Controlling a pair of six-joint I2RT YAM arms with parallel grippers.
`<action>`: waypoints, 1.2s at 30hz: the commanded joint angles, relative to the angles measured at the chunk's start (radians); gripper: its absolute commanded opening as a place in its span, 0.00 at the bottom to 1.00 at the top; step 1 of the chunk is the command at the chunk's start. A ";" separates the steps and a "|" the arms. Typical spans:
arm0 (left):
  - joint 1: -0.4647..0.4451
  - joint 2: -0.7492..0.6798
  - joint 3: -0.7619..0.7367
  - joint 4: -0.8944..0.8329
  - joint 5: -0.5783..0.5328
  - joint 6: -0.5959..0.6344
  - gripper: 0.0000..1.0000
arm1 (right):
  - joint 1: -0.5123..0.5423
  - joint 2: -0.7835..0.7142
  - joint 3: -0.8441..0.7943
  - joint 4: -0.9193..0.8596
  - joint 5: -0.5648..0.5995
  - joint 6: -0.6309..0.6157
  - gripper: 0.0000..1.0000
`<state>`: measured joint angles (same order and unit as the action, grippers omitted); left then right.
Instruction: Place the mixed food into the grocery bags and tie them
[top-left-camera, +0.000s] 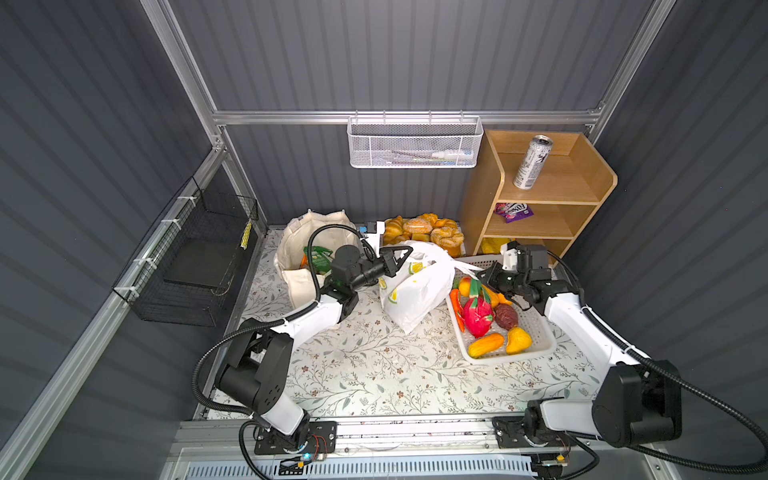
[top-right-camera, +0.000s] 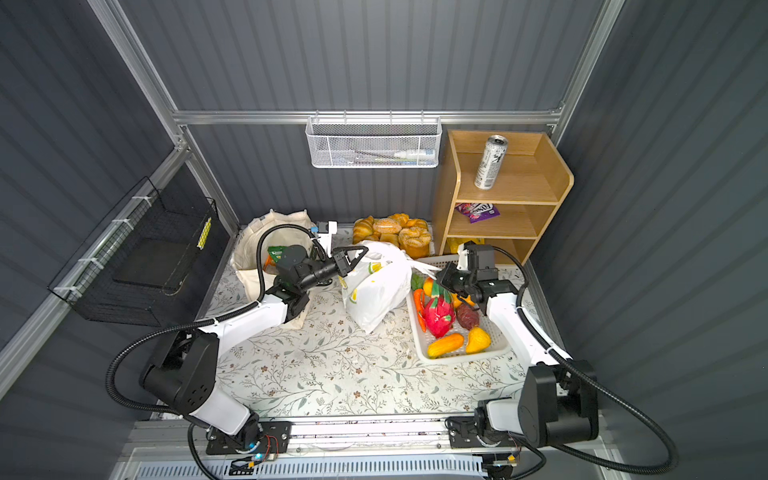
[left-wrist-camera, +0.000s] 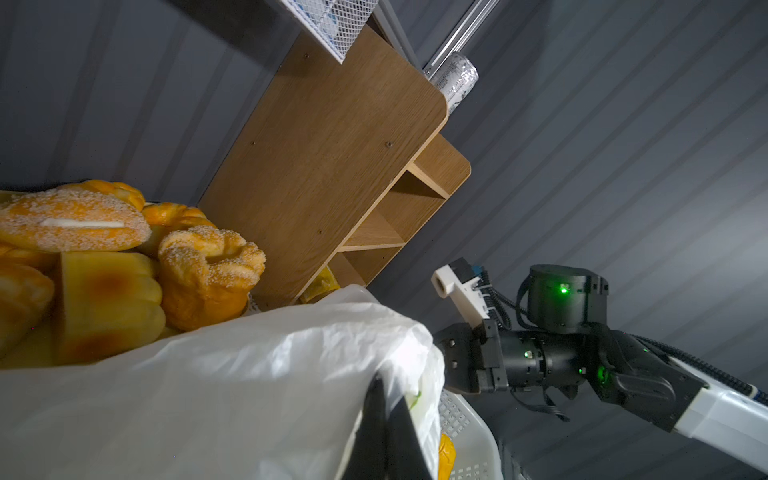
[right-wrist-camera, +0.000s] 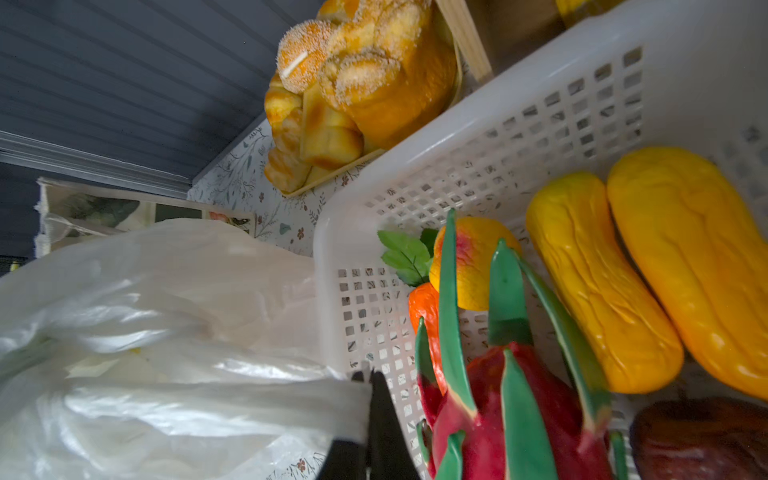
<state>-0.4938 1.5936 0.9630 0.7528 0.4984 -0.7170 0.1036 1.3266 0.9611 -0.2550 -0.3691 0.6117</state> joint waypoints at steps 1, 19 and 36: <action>0.055 0.004 -0.021 -0.017 -0.035 0.012 0.00 | -0.027 -0.005 0.001 -0.017 0.044 0.028 0.00; 0.182 -0.079 -0.182 -0.178 -0.153 0.096 0.00 | -0.159 -0.022 -0.172 0.049 0.022 0.095 0.00; 0.099 -0.097 0.002 -0.424 -0.129 0.361 0.00 | -0.185 -0.045 -0.159 0.156 -0.130 0.100 0.00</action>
<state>-0.4011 1.5021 0.8768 0.3889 0.5041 -0.4877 -0.0864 1.2659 0.7574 -0.1329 -0.5999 0.7422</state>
